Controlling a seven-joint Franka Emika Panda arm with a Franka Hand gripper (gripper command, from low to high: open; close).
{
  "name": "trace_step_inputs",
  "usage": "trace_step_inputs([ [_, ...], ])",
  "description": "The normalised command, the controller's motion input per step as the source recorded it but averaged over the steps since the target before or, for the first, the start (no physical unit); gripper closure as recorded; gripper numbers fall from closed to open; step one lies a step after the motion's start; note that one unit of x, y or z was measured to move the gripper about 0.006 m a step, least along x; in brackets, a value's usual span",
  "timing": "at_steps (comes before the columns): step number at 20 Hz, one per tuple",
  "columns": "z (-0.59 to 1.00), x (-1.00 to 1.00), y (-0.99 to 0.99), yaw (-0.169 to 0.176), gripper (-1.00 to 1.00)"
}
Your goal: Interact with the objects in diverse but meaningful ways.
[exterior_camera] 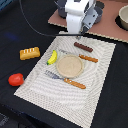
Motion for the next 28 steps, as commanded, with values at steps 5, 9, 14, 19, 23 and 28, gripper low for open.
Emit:
trace_step_inputs([
  [5,-0.42,0.16,0.07,-0.039,-1.00],
  [9,-0.43,0.09,0.09,-0.007,-1.00],
  [14,-0.23,0.28,0.29,-0.007,-1.00],
  [19,-0.11,0.39,0.45,-0.024,-1.00],
  [23,-0.09,0.41,0.46,-0.032,-1.00],
  [28,-0.21,0.24,0.31,-0.012,-1.00],
])
